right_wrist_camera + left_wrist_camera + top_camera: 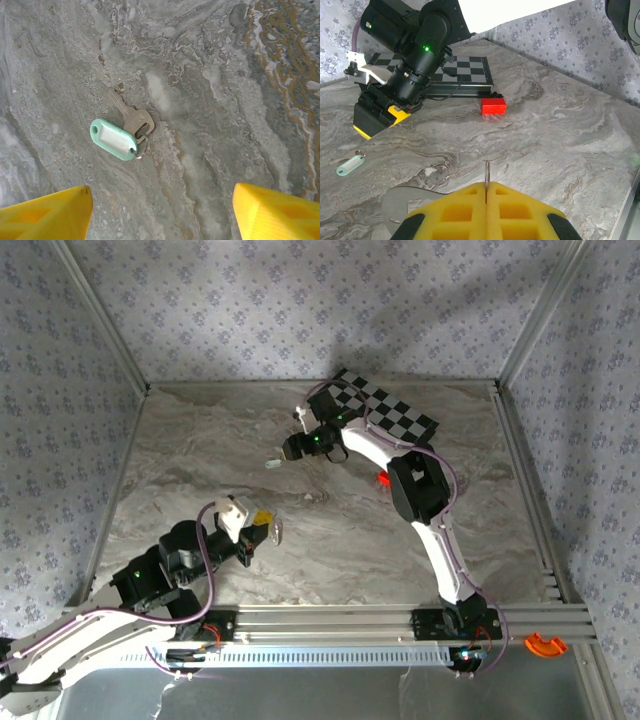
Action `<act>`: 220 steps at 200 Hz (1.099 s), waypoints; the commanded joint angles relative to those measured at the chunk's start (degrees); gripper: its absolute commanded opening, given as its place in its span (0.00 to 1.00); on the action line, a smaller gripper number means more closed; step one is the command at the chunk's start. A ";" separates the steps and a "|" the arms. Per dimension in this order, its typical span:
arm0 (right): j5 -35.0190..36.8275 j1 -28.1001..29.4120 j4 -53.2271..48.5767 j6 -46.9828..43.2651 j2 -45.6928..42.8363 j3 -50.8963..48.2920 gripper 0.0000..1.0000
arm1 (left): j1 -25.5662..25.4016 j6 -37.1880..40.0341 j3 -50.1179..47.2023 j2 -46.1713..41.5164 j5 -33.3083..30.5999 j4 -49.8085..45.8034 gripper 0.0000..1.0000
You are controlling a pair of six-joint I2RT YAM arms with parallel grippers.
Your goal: Put the keys on the keyring
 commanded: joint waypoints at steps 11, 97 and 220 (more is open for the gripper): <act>-1.60 0.94 0.79 2.92 2.75 2.42 0.71 | 0.39 -1.17 -0.08 -1.81 -1.15 0.85 0.00; -2.40 1.59 2.17 5.71 5.91 4.08 0.60 | 0.50 -2.03 -1.44 -4.64 -3.35 -0.30 0.00; -3.49 3.33 3.70 7.88 9.22 6.21 0.41 | 0.54 -2.49 -2.11 -7.09 -6.35 -1.32 0.00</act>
